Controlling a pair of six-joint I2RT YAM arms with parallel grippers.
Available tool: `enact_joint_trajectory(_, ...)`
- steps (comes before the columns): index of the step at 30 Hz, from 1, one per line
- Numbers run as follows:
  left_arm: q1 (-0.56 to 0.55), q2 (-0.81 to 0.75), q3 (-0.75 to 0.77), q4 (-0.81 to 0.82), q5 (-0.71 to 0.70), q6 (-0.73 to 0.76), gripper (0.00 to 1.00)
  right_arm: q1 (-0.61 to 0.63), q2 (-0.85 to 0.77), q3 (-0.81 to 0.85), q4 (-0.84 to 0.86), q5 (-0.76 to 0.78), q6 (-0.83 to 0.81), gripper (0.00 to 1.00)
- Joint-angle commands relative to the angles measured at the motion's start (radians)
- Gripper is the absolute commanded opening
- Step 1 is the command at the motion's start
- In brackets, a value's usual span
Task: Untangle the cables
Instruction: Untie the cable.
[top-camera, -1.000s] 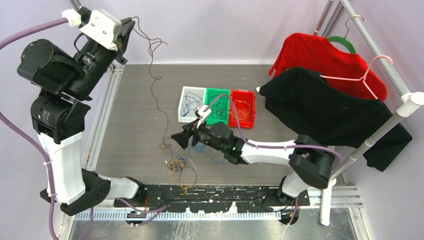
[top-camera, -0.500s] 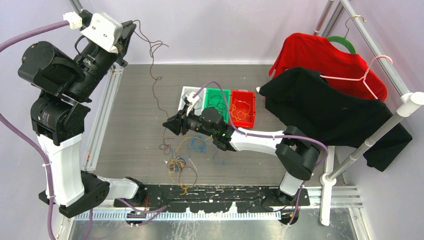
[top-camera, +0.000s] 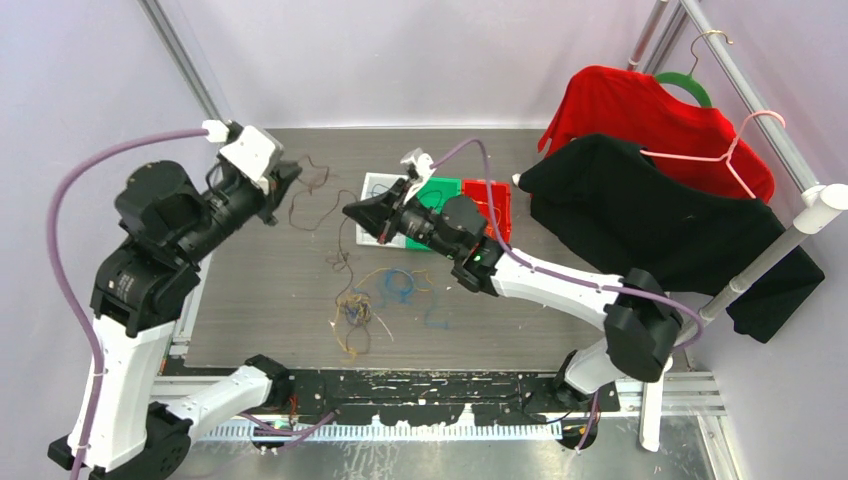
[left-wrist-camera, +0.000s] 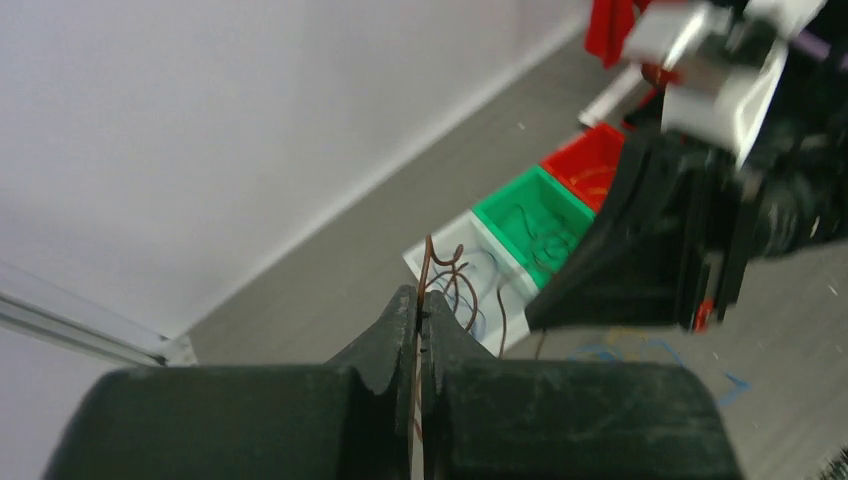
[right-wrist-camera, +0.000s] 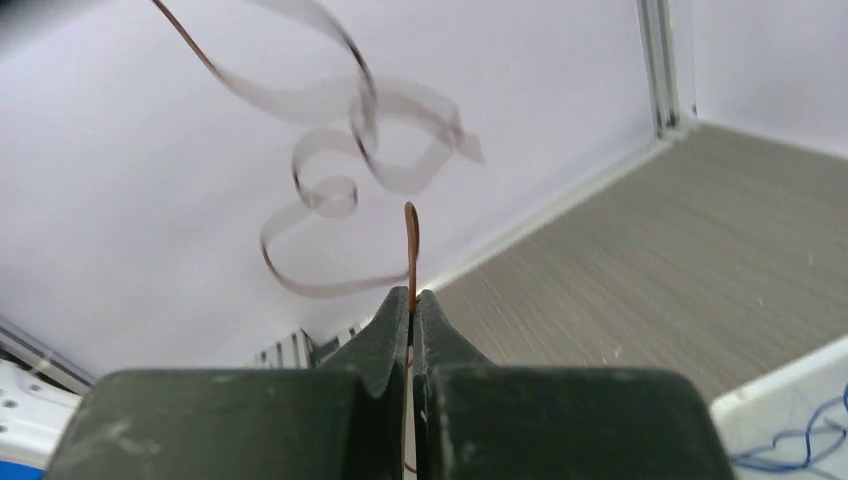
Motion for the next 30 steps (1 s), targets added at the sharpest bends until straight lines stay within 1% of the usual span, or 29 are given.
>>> enact_joint_trajectory(1, 0.0, -0.065, -0.142, -0.001, 0.072, -0.108, 0.0, -0.005, -0.088, -0.008, 0.096, 0.02, 0.035, 0.01)
enact_joint_trajectory(6, 0.0, -0.098, -0.24, -0.005, 0.1, -0.12, 0.03, -0.007, -0.096, -0.005, 0.105, -0.003, 0.071, 0.01)
enact_joint_trajectory(9, 0.0, -0.115, -0.277, -0.008, 0.104, -0.127, 0.08, -0.007, -0.101, -0.013, 0.115, -0.007, 0.089, 0.01)
enact_joint_trajectory(10, 0.0, -0.123, -0.291, -0.006, 0.116, -0.124, 0.11, -0.007, -0.104, -0.014, 0.116, -0.007, 0.092, 0.01)
enact_joint_trajectory(16, 0.0, -0.166, -0.362, -0.01, 0.192, -0.122, 0.16, -0.007, -0.12, -0.017, 0.118, -0.019, 0.119, 0.01)
enact_joint_trajectory(21, 0.0, -0.191, -0.426, 0.027, 0.3, -0.176, 0.22, -0.006, -0.112, -0.013, 0.147, -0.056, 0.182, 0.01)
enact_joint_trajectory(23, 0.001, -0.201, -0.462, 0.062, 0.335, -0.204, 0.28, -0.003, -0.11, -0.01, 0.154, -0.067, 0.196, 0.01)
enact_joint_trajectory(26, 0.001, -0.201, -0.484, 0.076, 0.319, -0.216, 0.47, 0.002, -0.113, -0.009, 0.152, -0.074, 0.198, 0.01)
enact_joint_trajectory(27, 0.001, -0.198, -0.486, 0.076, 0.295, -0.216, 0.49, 0.004, -0.116, -0.01, 0.149, -0.075, 0.198, 0.01)
enact_joint_trajectory(30, 0.001, -0.199, -0.498, 0.095, 0.238, -0.233, 0.52, 0.008, -0.123, -0.011, 0.146, -0.078, 0.198, 0.01)
